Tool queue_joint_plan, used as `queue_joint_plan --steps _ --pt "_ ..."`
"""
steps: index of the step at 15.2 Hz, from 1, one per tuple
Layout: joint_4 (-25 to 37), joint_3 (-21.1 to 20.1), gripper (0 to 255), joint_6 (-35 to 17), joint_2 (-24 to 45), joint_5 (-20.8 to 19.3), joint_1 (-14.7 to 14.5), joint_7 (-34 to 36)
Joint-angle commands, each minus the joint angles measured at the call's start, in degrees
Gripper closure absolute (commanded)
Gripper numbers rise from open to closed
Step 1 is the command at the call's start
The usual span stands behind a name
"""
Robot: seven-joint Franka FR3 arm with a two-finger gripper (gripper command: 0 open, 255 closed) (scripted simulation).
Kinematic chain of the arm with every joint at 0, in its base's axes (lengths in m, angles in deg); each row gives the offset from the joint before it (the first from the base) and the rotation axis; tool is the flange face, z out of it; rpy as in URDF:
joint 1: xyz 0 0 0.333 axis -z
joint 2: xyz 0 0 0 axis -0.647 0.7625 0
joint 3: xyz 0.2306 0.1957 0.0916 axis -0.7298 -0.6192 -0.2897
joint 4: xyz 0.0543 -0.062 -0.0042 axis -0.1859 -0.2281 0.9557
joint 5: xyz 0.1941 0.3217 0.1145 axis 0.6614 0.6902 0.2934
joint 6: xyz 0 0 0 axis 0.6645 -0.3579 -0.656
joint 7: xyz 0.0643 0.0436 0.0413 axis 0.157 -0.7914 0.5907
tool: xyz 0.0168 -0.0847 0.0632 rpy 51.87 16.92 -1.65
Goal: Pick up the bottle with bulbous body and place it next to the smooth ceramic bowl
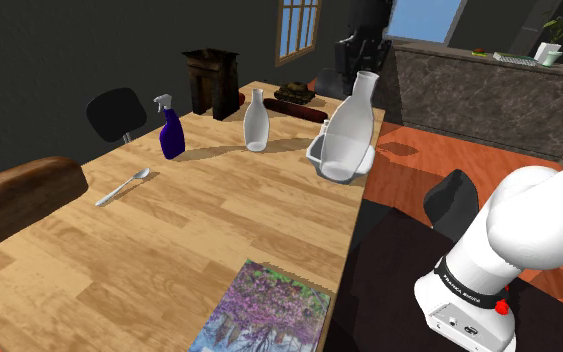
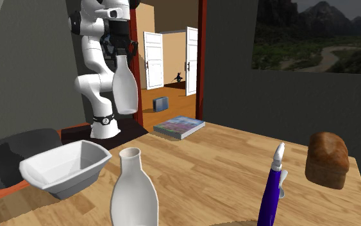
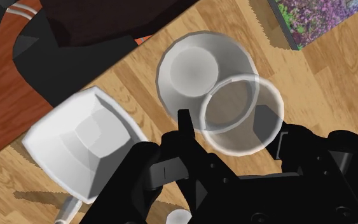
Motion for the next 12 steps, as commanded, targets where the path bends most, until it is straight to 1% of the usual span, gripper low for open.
queue_joint_plan --steps 1,12 --pt "-2.10 0.02 255 -1.57 -0.58 0.02 0.00 -0.13" --pt "-11.48 -0.20 255 -9.88 -1.65 0.21 -0.09 -0.44"
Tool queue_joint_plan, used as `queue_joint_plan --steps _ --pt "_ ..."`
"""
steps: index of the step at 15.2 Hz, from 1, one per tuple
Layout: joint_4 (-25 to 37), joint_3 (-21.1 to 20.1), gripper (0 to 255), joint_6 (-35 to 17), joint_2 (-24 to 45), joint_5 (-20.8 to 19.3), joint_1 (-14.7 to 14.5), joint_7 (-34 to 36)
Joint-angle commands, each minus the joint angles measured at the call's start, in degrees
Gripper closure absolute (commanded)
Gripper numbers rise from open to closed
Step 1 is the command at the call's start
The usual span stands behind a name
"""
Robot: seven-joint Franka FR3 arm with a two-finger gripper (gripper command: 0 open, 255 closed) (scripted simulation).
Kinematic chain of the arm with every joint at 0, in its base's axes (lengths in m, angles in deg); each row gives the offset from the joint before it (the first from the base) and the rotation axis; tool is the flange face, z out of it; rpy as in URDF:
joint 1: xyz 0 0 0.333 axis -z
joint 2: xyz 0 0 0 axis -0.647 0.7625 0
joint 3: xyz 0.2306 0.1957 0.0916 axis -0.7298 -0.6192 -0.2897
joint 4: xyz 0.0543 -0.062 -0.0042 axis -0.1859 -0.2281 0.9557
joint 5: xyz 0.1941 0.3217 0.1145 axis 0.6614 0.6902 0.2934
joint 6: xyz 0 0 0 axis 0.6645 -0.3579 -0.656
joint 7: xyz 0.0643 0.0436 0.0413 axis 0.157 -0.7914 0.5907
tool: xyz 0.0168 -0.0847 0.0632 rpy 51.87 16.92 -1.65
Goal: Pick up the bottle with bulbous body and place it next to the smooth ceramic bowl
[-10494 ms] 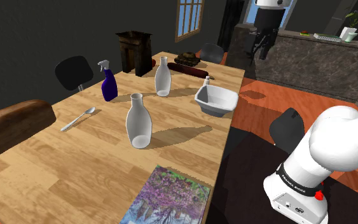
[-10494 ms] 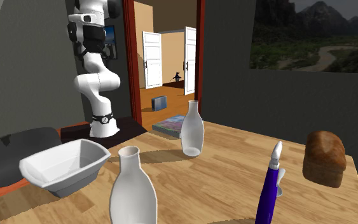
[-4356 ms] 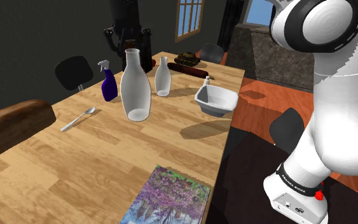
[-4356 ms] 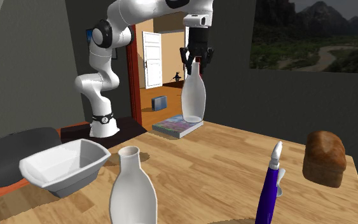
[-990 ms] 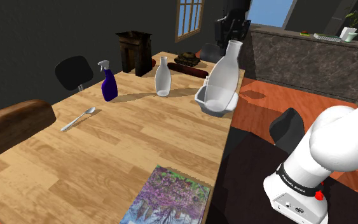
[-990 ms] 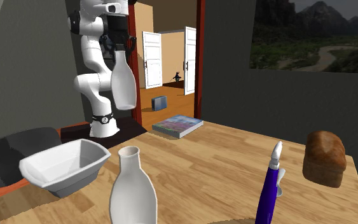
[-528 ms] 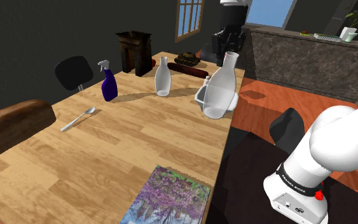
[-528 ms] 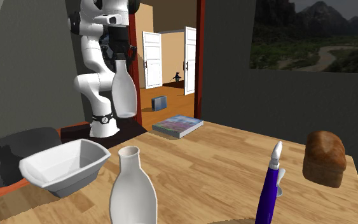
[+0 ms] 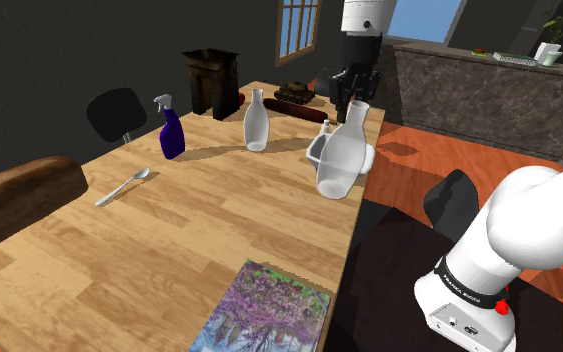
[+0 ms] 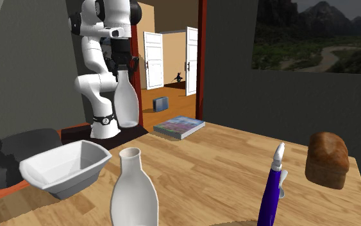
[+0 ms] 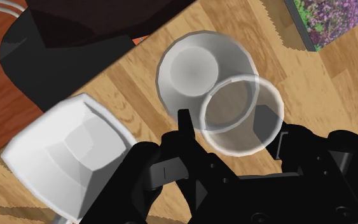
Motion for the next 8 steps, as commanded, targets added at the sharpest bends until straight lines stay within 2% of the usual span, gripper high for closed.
queue_joint_plan --steps 1,8 --pt "-1.74 -0.01 255 -1.61 -0.17 0.03 0.00 -0.10" --pt "-6.97 -0.19 255 -7.04 0.03 0.17 -0.06 -0.27"
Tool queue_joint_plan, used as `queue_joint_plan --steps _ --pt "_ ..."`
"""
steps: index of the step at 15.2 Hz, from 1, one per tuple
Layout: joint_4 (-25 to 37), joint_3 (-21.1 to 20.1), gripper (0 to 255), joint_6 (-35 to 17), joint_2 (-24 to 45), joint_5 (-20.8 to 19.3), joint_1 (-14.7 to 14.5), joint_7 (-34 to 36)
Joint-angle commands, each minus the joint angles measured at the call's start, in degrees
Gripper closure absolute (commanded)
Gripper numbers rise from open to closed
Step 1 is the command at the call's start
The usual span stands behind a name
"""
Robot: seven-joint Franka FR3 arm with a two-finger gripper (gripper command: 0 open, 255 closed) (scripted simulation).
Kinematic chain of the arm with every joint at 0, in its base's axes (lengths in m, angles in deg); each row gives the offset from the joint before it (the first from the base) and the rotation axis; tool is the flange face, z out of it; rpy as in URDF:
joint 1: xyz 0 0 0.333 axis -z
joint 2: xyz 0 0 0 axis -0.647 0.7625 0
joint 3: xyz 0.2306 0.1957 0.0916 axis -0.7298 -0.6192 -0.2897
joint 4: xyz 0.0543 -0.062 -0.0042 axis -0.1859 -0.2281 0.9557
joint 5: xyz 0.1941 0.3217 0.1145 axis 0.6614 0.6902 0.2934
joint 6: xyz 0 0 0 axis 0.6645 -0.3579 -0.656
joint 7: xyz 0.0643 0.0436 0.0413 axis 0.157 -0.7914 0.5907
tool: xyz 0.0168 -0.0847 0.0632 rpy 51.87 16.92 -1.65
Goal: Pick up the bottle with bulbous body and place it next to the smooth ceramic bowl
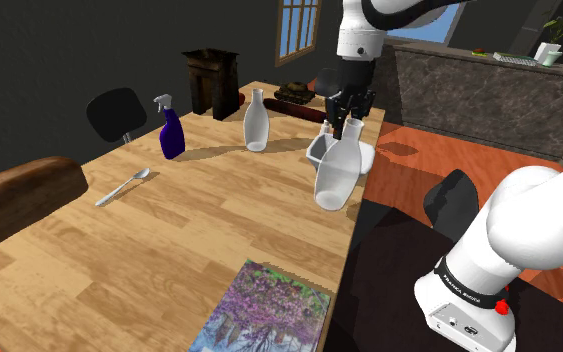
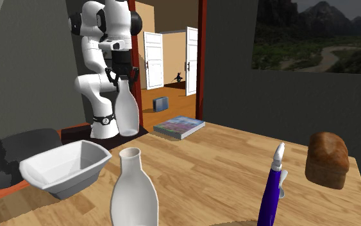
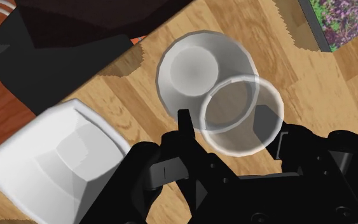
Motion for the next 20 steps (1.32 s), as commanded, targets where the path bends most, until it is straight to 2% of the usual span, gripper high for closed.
queue_joint_plan --steps 1,13,20 --pt "-1.41 -0.12 255 -1.52 0.06 0.09 -0.06 0.05" --pt "-9.07 -0.47 255 -11.29 2.17 0.35 -0.15 -0.22" --pt "-9.37 -0.49 255 -11.74 2.31 0.37 -0.16 -0.23"
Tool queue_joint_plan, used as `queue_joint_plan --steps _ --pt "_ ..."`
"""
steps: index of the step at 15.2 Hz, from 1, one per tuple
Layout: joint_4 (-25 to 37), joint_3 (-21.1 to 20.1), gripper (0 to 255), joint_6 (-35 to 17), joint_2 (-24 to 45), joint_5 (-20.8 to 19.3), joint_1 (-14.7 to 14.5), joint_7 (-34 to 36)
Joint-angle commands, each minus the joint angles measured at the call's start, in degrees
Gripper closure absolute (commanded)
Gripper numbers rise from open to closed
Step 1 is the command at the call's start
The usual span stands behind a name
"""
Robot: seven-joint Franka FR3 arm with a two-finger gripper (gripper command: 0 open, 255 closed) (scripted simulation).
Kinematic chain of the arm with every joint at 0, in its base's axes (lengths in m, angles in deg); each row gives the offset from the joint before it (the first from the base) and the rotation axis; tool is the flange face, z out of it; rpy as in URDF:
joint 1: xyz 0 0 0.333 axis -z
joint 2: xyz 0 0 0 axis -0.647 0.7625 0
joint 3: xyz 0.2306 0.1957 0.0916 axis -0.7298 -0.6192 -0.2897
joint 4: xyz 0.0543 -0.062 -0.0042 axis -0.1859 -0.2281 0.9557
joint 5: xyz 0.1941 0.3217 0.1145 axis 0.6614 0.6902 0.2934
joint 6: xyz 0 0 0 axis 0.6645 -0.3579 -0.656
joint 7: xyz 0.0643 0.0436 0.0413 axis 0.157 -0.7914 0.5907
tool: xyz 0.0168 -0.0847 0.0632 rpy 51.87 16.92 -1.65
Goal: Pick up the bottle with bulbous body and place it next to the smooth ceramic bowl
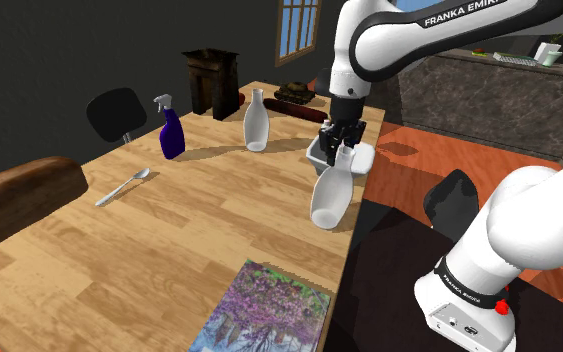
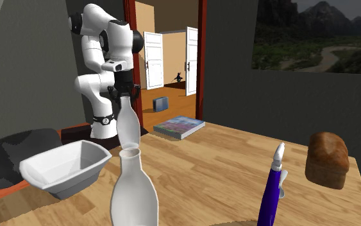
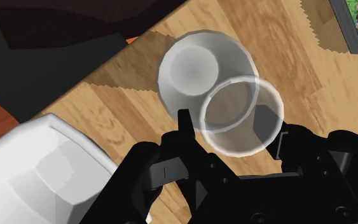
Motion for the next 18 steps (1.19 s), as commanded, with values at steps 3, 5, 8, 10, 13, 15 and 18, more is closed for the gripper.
queue_joint_plan --steps 3,5,8,10,13,15,18 --pt "0.00 0.00 0 -0.02 -0.01 0.00 0.00 0.00" --pt "0.00 0.00 0 -0.01 -0.01 0.00 0.00 0.00" --pt "1.69 0.10 0 2.02 -0.36 -0.09 0.05 0.02" --pt "5.23 0.30 0 5.99 -0.79 -0.27 0.15 0.06" --pt "6.69 0.37 0 7.53 -0.86 -0.34 0.19 0.08" --pt "6.69 0.37 0 7.53 -0.86 -0.34 0.19 0.08" --pt "6.69 0.37 0 7.53 -0.86 -0.34 0.19 0.08"
